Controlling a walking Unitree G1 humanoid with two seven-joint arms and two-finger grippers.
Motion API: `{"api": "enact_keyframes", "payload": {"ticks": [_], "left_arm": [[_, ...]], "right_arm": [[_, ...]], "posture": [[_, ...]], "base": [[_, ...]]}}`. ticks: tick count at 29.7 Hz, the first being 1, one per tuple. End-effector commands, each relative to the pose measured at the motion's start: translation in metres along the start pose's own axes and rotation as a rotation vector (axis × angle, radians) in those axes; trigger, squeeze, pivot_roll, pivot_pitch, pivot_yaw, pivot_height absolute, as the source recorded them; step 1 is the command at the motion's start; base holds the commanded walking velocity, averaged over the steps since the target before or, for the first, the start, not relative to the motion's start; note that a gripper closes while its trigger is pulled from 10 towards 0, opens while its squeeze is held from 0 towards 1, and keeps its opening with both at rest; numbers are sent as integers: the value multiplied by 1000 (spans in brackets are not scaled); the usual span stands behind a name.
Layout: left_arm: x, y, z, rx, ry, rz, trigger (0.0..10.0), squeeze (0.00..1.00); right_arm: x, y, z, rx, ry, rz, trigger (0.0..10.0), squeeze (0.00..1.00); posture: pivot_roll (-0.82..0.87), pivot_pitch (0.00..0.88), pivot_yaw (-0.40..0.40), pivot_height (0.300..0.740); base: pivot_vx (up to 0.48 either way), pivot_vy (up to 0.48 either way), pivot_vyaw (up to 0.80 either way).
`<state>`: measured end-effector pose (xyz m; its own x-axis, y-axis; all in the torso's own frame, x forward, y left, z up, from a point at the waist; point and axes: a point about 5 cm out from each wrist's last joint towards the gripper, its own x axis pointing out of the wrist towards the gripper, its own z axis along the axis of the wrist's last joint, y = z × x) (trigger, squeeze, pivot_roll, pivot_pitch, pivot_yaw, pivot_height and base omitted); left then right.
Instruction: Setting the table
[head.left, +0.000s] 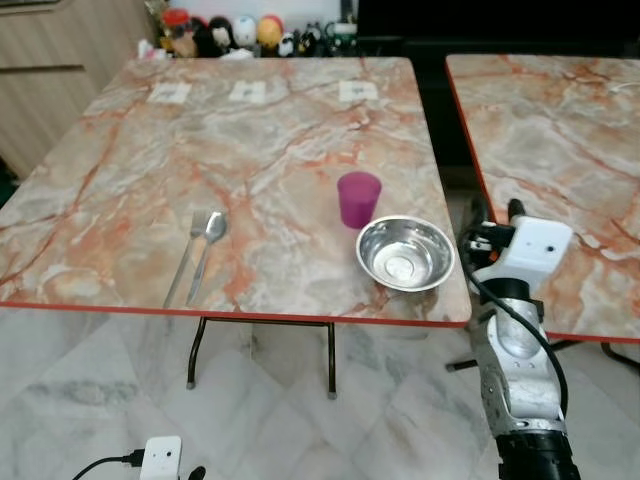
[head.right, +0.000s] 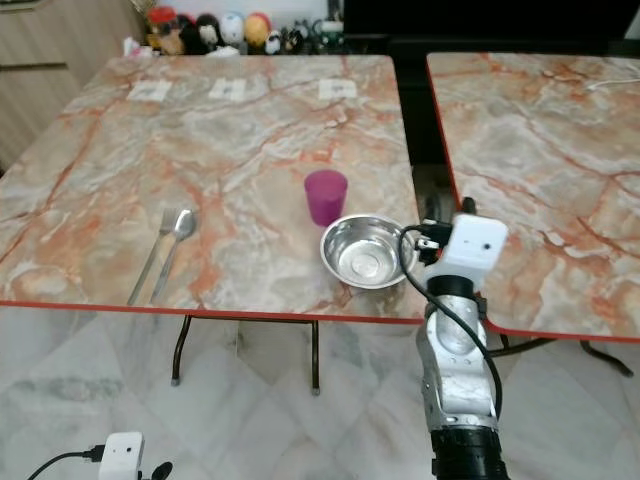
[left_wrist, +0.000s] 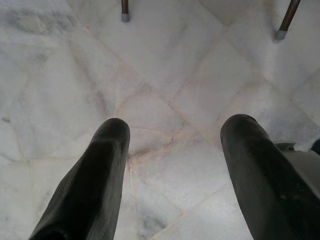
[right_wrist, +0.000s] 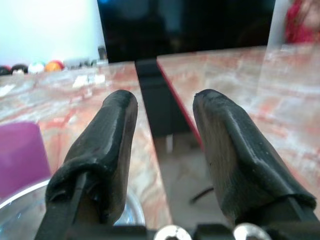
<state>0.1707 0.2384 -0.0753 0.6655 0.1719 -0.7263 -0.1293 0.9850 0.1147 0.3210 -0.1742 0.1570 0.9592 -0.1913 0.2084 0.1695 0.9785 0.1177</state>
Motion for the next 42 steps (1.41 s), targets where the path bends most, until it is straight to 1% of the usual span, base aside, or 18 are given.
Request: {"api": "enact_keyframes", "payload": {"ticks": [1,2,4,5,6,10,11,12,13,14,15,16,18,19,21,30,34,42], "left_arm": [[-2,0,-5,10,17,-2,10000,0],[-2,0,-5,10,17,-2,10000,0],[-2,0,-5,10,17,-3,10000,0],[-2,0,-6,10,17,-3,10000,0],[-2,0,-6,10,17,-3,10000,0],[-2,0,-6,13,19,-5,10000,0],[-2,0,-7,13,20,-6,10000,0],[-2,0,-7,13,21,-6,10000,0],[-2,0,-7,13,21,-7,10000,0],[-2,0,-7,14,21,-7,10000,0],[-2,0,-7,15,21,-7,10000,0],[-2,0,-7,15,21,-7,10000,0],[-2,0,-7,15,21,-7,10000,0],[-2,0,-7,15,21,-7,10000,0],[-2,0,-7,18,22,-9,10000,0],[-2,-1,-6,21,21,-12,10000,0],[-2,-2,-6,19,20,-14,10000,0],[-2,-3,-8,20,25,-17,10000,0]], "right_arm": [[0,-5,-16,23,116,-24,10000,0],[0,-6,-20,17,144,-25,10000,0],[-1,-5,-21,32,137,-6,10000,0],[-2,-4,-21,47,138,2,10000,878],[-2,-3,-22,63,146,9,10000,1000],[-2,-3,-26,146,196,-13,10000,1000],[-2,-3,-28,166,217,-5,10000,349],[-2,-2,-29,175,230,6,10000,145],[-2,-1,-30,182,239,13,10000,0],[-2,0,-32,188,257,27,10000,0],[-3,3,-40,179,316,47,10000,0],[-3,3,-40,179,316,47,10000,0],[-3,7,-45,203,353,78,10000,0],[-3,8,-45,211,360,88,10000,0],[-1,10,-46,261,368,84,10000,0],[10,18,-44,306,385,115,10000,0],[13,20,-45,368,412,97,10000,0],[16,19,-47,386,436,78,10000,0]], "posture": [[-98,138,49,740],[-98,138,49,740],[-97,137,48,740],[-95,140,49,740],[-96,140,49,740],[-98,141,51,740],[-96,140,52,740],[-96,140,52,740],[-96,140,52,740],[-99,141,52,740],[-98,141,52,740],[-98,141,52,740],[-98,141,52,740],[-95,141,52,740],[-92,142,53,740],[-90,140,54,740],[-87,141,53,740],[-89,143,54,740]], "base": [[0,0,0],[0,0,0],[0,0,0],[0,0,0],[0,0,0],[0,0,0],[0,0,0],[0,0,0],[0,0,0],[0,0,0],[0,0,0],[0,0,0],[0,0,0],[0,0,0],[0,0,0],[0,0,0],[0,0,0],[0,0,0]]}}
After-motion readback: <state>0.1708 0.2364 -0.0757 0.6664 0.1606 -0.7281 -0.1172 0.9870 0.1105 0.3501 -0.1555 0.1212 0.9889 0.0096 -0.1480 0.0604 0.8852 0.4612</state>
